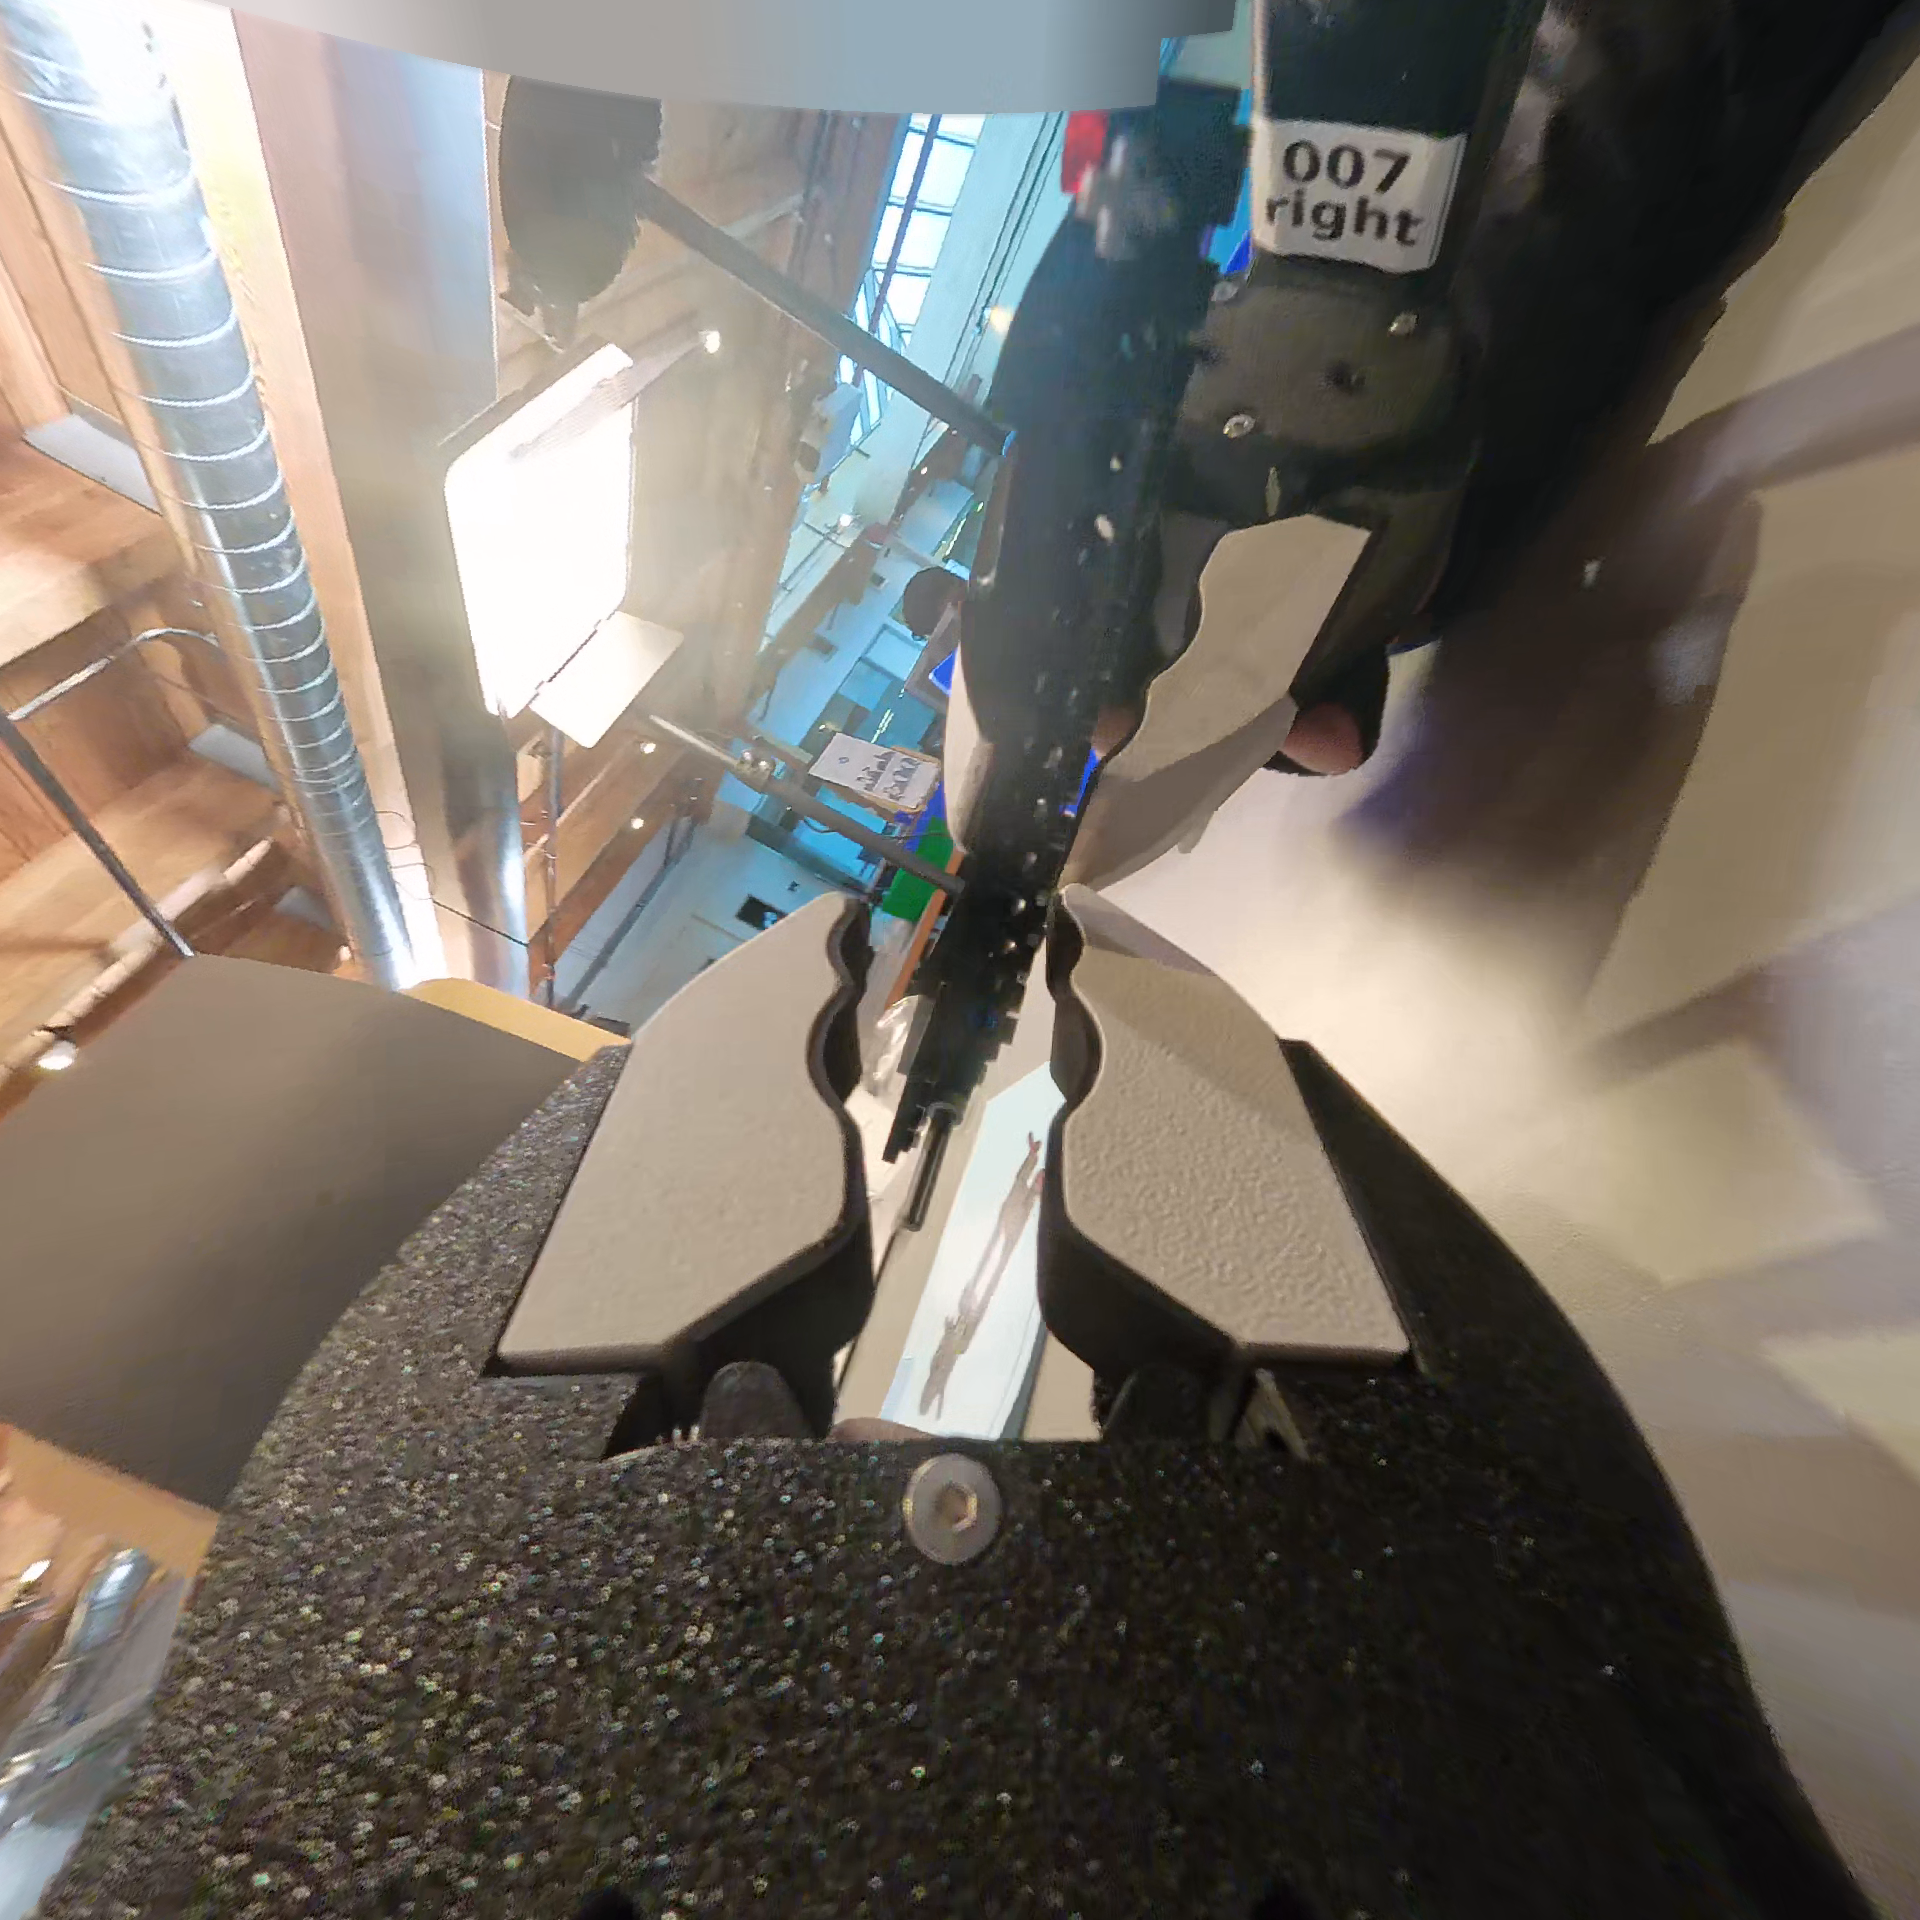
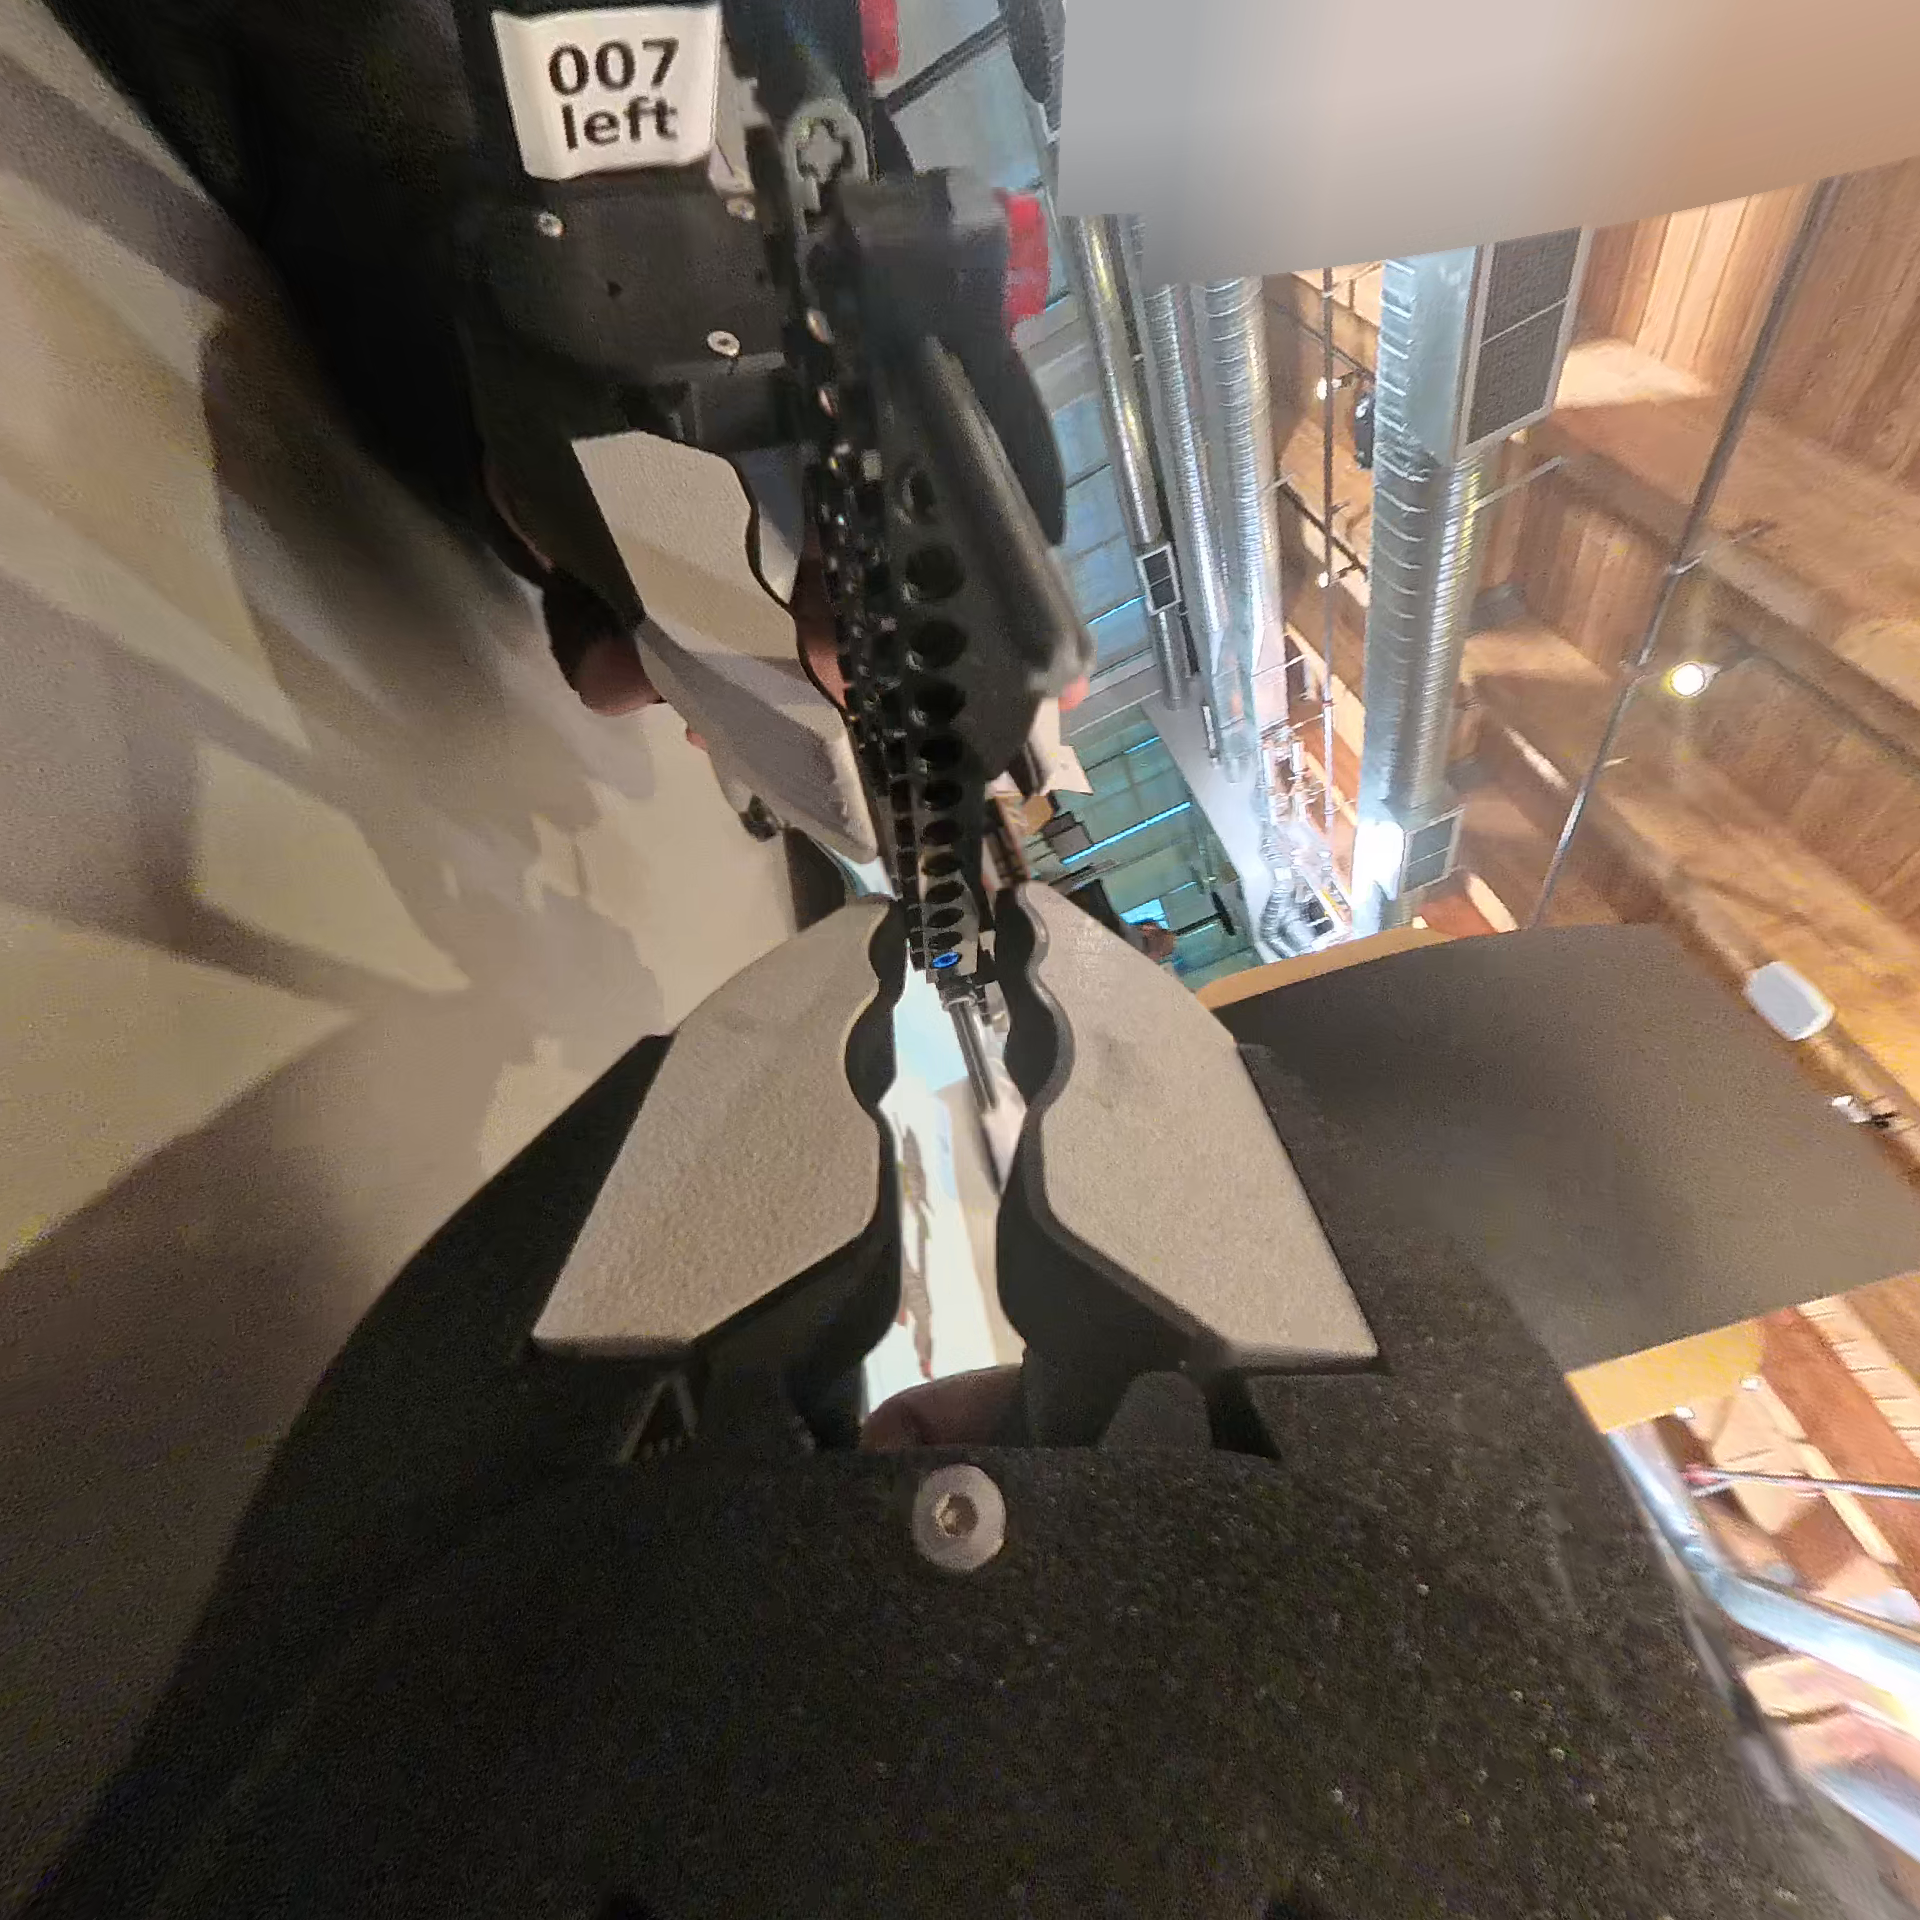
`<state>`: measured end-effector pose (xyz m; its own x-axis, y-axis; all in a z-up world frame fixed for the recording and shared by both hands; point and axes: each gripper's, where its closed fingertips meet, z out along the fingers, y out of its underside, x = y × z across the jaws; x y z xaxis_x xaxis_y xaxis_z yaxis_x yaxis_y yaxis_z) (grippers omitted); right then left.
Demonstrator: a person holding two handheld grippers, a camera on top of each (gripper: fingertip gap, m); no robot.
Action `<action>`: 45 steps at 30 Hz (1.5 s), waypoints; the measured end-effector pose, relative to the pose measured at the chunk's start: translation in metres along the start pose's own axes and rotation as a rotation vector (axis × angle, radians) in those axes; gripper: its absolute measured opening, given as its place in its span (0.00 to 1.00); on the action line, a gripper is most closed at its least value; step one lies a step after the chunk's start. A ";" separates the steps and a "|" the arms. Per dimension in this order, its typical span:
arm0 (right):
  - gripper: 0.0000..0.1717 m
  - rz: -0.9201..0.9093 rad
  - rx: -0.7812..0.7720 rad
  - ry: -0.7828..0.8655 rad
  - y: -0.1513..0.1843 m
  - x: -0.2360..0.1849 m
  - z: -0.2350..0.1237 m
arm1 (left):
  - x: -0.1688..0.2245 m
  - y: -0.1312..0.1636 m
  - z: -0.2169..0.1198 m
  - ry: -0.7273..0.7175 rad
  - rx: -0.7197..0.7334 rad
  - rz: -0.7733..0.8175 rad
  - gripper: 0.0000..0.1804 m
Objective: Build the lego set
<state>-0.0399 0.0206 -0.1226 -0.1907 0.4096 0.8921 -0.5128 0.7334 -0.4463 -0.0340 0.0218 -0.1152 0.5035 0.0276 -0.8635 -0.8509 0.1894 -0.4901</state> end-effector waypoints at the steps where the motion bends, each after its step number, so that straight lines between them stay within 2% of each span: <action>1: 0.09 -0.030 -0.001 0.011 0.000 0.000 0.000 | 0.000 0.000 0.000 -0.007 -0.006 0.024 0.18; 5: 0.09 -0.133 0.005 0.052 -0.003 0.002 -0.002 | 0.000 -0.004 0.000 -0.047 -0.015 0.133 0.17; 7: 0.09 -0.150 0.011 0.057 -0.004 0.002 -0.003 | 0.005 -0.006 -0.001 -0.038 -0.010 0.186 0.12; 11: 0.09 -0.175 0.015 0.063 -0.005 0.001 -0.004 | 0.007 -0.007 -0.001 -0.036 -0.015 0.244 0.12; 14: 0.10 -0.157 0.016 0.061 -0.005 0.001 -0.005 | 0.010 -0.008 -0.003 -0.030 -0.010 0.305 0.10; 16: 0.15 -0.117 0.013 0.052 -0.004 0.003 -0.005 | 0.012 -0.008 -0.003 -0.023 -0.011 0.332 0.10; 20: 0.19 -0.044 0.013 -0.007 0.001 -0.001 -0.008 | 0.016 -0.007 -0.005 -0.007 -0.014 0.370 0.10; 24: 0.19 -0.027 0.026 -0.052 -0.001 -0.007 -0.009 | 0.018 -0.011 -0.006 0.005 0.018 0.359 0.10; 28: 0.20 -0.093 0.049 -0.047 -0.010 -0.010 -0.008 | 0.024 -0.015 -0.009 0.038 0.046 0.363 0.10; 33: 0.11 -0.180 0.070 -0.020 -0.018 -0.013 -0.009 | 0.026 -0.025 -0.010 0.045 0.084 0.335 0.10; 45: 0.09 -0.212 0.065 -0.074 -0.022 -0.019 -0.013 | 0.030 -0.025 -0.014 0.109 0.076 0.301 0.09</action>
<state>-0.0144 0.0033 -0.1307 -0.1327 0.2069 0.9693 -0.6005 0.7613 -0.2447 0.0002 0.0043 -0.1306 0.2083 -0.0113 -0.9780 -0.9433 0.2617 -0.2039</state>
